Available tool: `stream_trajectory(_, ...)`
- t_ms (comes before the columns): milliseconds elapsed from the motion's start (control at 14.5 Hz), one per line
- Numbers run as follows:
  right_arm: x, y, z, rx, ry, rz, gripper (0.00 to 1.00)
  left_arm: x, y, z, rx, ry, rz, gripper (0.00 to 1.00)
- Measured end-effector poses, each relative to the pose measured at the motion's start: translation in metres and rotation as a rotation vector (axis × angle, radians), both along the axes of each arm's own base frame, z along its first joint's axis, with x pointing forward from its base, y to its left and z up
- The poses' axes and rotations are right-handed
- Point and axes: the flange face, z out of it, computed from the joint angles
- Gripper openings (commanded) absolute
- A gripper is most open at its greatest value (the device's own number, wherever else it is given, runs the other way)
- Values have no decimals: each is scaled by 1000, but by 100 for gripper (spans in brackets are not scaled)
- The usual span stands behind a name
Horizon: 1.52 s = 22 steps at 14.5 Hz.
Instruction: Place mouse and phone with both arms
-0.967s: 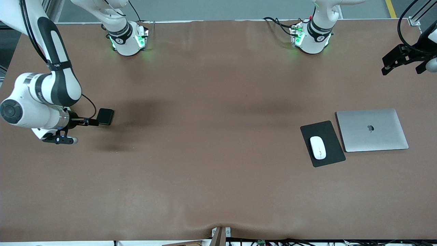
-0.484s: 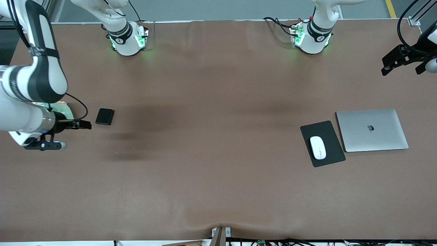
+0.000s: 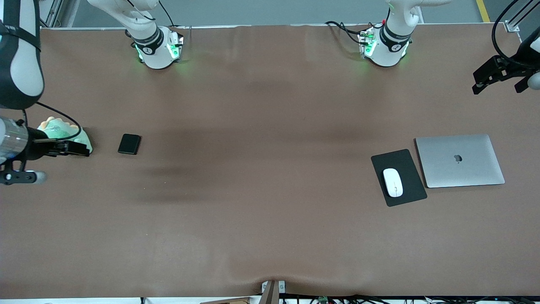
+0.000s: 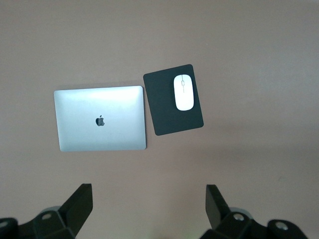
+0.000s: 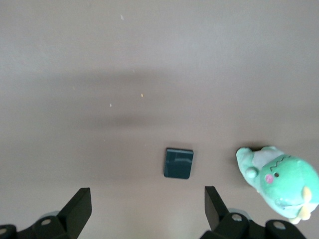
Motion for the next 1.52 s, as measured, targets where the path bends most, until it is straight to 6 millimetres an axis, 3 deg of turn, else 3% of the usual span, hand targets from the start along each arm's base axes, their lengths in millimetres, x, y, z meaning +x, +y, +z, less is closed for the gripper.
stream_trajectory(553,-23,7,68,3,35,13,100,1,0,3,-1,-9,0,100)
stream_trajectory(898,-65,7,123,-7,32,6,100,1,0,4,-1,-9,0,100)
stream_trajectory(1037,-79,6,129,-8,34,3,100,1,0,4,-1,-10,0,100)
stream_trajectory(1520,-102,9,118,-13,21,3,100,1,0,4,-1,-10,0,100)
